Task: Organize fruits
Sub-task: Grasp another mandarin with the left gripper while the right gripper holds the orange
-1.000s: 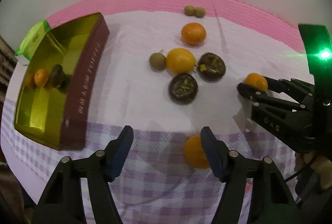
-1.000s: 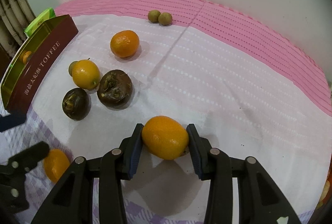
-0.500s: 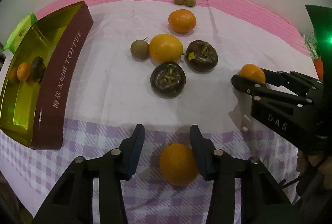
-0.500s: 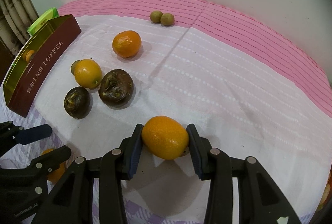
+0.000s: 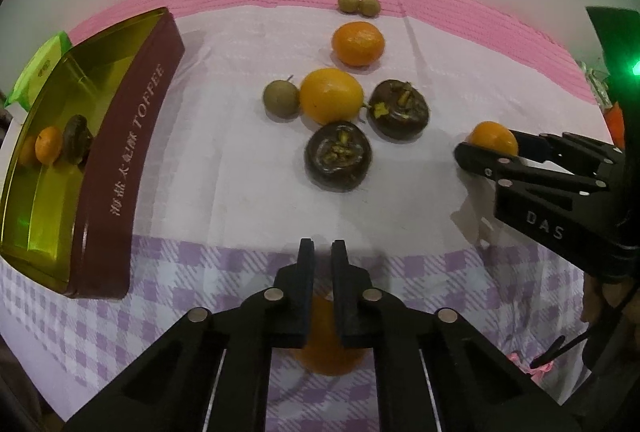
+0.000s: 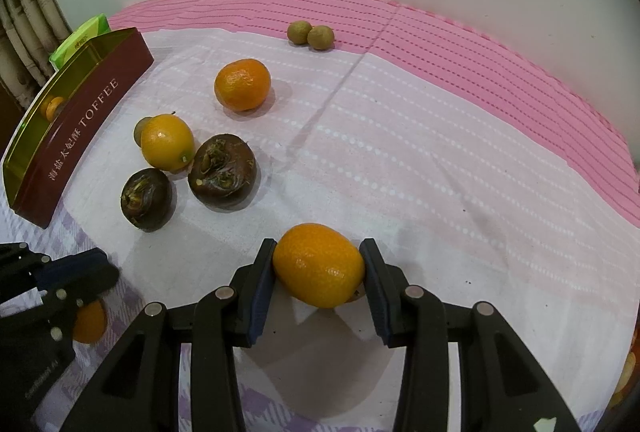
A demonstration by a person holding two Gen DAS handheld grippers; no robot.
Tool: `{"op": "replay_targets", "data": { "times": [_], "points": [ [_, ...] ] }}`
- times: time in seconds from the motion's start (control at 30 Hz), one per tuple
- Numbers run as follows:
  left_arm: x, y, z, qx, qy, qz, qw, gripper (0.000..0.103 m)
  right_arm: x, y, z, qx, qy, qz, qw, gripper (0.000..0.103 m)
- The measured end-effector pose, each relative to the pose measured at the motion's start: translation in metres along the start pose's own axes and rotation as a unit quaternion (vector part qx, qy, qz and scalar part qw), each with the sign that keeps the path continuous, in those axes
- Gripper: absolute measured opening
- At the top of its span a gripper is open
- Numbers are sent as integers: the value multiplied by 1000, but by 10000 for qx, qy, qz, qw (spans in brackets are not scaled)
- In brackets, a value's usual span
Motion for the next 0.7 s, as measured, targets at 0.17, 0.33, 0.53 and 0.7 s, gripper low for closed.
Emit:
{"op": "replay_targets", "data": {
  "times": [0.17,0.33,0.53,0.7],
  "points": [
    [-1,-1,10,51,-140,-30,9999,8,0,0,0,-4,-11,4,10000,39],
    [1,-6,29,-50,-262,-114,9996,9,-1,0,0,-19,-8,-14,10000,39],
    [2,-7,44,-148,-442,-198,9987,10,-1,0,-1,-11,-3,-18,10000,40],
    [18,-11,49,-342,-744,-271,9963,20,-1,0,-1,1,34,-41,10000,41]
  ]
}}
Point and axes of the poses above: each gripper's, at about its wrist camera, not at the fingertips, and x roughly against the way its jaws point, z to its left, y to its top, the point moved 2 cm from there along -x, roughly the way its jaws point, and after that the axes turned 10 degrees about -x, right-handed, at the moved point
